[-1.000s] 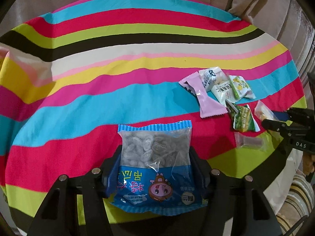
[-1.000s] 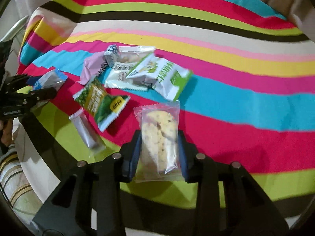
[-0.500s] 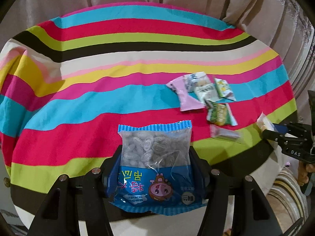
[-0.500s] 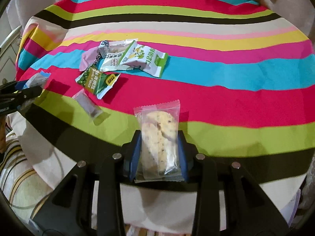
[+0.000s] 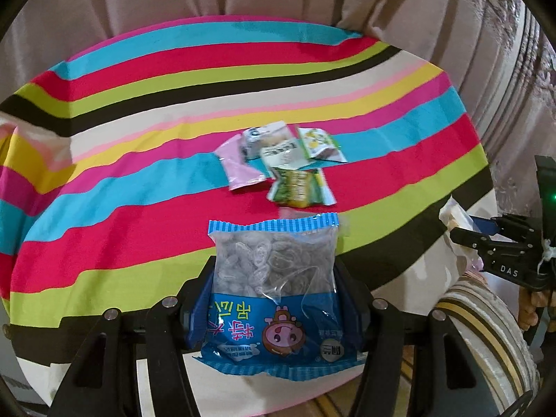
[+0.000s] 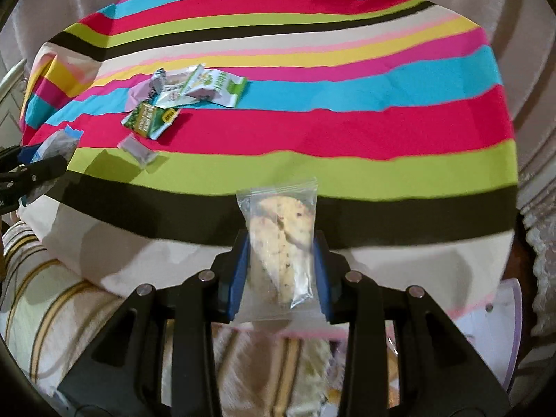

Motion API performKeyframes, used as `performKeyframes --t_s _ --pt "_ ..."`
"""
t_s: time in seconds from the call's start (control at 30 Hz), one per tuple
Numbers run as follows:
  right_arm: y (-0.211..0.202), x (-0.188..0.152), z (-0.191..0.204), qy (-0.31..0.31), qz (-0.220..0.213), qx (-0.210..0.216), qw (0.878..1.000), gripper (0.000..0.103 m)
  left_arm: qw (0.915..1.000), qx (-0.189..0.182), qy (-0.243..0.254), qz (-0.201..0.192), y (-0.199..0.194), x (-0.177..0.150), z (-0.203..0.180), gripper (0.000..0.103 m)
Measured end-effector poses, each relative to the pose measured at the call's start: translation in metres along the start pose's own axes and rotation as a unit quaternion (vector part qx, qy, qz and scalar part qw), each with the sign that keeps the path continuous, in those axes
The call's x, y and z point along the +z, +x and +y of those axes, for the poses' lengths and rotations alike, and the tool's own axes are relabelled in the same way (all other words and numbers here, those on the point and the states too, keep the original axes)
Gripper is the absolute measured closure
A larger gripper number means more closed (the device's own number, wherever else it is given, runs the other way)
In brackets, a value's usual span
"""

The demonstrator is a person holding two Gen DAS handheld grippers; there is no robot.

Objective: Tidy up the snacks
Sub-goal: 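Carry both packets over the white box and open both tools to drop them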

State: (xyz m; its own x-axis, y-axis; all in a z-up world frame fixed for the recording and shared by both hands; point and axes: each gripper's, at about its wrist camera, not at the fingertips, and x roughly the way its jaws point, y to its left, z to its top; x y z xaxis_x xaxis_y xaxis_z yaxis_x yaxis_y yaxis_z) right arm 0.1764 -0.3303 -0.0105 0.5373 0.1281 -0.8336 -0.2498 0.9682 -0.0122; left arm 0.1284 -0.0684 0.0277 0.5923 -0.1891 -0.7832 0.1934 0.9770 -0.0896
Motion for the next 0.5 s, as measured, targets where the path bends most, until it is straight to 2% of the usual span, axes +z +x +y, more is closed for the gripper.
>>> performKeyframes --t_s 0.5 --pt "-0.022 -0.041 -0.052 0.061 -0.002 -0.031 0.998 0.064 0.9963 -0.03 0.079 0.013 0.007 0.008 -0.078 0.041"
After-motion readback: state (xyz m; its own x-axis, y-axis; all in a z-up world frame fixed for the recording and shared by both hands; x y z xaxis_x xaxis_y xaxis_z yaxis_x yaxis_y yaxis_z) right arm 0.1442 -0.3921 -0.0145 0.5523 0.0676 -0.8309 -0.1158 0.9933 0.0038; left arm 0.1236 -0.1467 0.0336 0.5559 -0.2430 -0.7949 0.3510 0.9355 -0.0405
